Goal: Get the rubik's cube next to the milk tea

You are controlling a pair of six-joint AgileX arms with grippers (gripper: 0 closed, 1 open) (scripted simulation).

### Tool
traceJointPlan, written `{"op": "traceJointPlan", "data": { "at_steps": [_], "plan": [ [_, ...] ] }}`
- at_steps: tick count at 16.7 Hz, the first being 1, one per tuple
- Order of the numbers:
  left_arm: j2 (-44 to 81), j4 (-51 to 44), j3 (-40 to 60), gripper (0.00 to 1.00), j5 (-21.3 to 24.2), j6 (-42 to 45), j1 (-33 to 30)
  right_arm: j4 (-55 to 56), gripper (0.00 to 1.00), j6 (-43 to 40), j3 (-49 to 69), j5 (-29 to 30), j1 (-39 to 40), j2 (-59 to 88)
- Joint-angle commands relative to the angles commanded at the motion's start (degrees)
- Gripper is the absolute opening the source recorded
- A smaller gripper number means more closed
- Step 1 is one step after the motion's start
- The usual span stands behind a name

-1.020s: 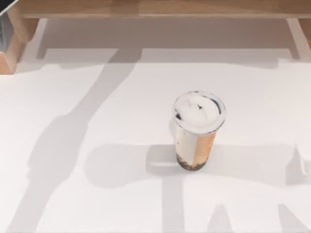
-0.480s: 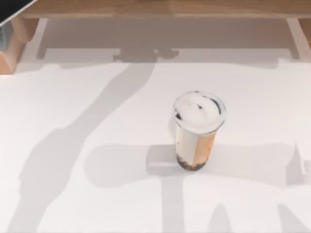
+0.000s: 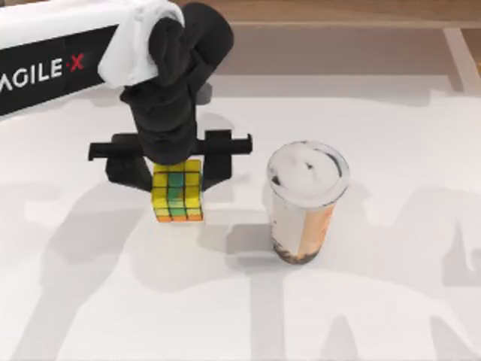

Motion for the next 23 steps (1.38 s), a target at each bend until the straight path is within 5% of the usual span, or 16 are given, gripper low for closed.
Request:
{"op": "traceJointPlan", "data": {
  "at_steps": [23],
  "plan": [
    [2.3, -9.4, -1.2, 0.00, 5.6, 6.6, 1.7, 0.0, 1.00, 0.0, 0.0, 0.0, 0.0, 0.0]
  ]
}}
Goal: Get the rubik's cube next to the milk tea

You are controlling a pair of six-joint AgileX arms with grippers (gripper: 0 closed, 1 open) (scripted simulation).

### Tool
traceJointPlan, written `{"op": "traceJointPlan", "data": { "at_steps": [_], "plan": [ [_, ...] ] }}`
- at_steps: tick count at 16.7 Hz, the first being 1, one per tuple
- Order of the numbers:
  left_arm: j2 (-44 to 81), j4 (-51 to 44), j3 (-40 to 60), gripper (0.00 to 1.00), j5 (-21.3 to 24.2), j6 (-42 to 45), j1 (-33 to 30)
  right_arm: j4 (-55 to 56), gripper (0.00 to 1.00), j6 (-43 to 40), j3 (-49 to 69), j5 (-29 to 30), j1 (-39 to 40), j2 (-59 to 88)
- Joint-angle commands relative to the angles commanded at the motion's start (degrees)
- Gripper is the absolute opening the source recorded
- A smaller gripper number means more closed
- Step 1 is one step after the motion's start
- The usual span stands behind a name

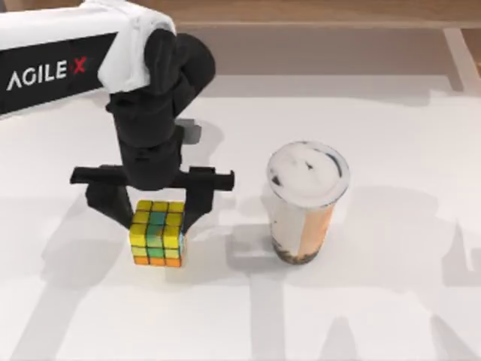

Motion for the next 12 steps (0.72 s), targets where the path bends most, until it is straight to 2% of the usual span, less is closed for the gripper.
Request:
{"op": "traceJointPlan", "data": {
  "at_steps": [8, 12],
  "plan": [
    [-0.9, 9.8, -2.8, 0.00, -2.5, -5.2, -2.0, 0.0, 1.00, 0.0, 0.0, 0.0, 0.0, 0.0],
    [-0.4, 10.4, -3.3, 0.00, -2.7, -5.5, -2.1, 0.0, 1.00, 0.0, 0.0, 0.0, 0.0, 0.0]
  ]
}}
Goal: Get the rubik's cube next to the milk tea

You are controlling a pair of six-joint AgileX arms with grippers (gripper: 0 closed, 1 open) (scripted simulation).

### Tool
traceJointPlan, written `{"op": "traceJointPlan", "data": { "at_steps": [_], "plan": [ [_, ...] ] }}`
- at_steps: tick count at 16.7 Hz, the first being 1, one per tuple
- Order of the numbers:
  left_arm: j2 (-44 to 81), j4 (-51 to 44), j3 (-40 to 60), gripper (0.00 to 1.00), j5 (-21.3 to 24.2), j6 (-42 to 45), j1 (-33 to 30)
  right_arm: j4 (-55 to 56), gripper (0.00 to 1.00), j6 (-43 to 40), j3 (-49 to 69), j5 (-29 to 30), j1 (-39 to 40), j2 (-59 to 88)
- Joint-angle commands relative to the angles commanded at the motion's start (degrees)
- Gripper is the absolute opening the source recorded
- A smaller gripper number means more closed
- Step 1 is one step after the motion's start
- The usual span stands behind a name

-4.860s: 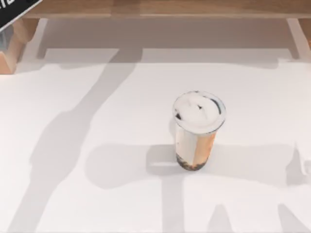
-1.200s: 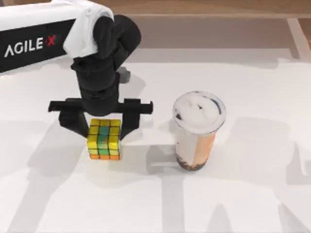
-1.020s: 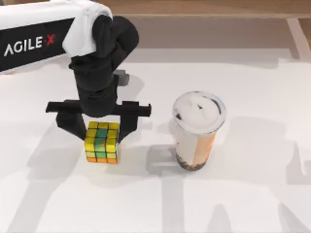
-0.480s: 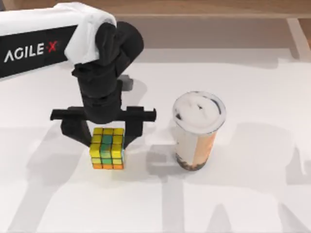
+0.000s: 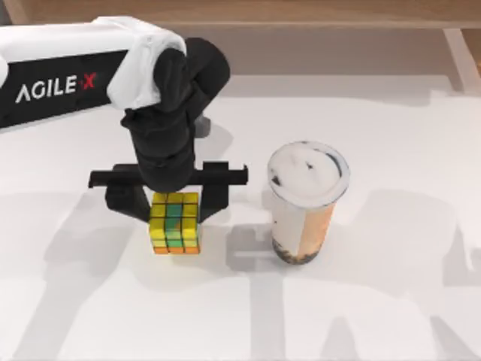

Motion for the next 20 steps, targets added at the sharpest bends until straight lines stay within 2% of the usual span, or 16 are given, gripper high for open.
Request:
{"op": "traceJointPlan", "data": {
  "at_steps": [1, 14, 20],
  "plan": [
    [0.0, 0.0, 0.0, 0.00, 0.0, 0.0, 0.0, 0.0, 1.00, 0.0, 0.0, 0.0, 0.0, 0.0],
    [0.0, 0.0, 0.0, 0.98, 0.0, 0.0, 0.0, 0.0, 1.00, 0.0, 0.0, 0.0, 0.0, 0.0],
    [0.0, 0.0, 0.0, 1.00, 0.0, 0.0, 0.0, 0.0, 1.00, 0.0, 0.0, 0.0, 0.0, 0.0]
  ]
}}
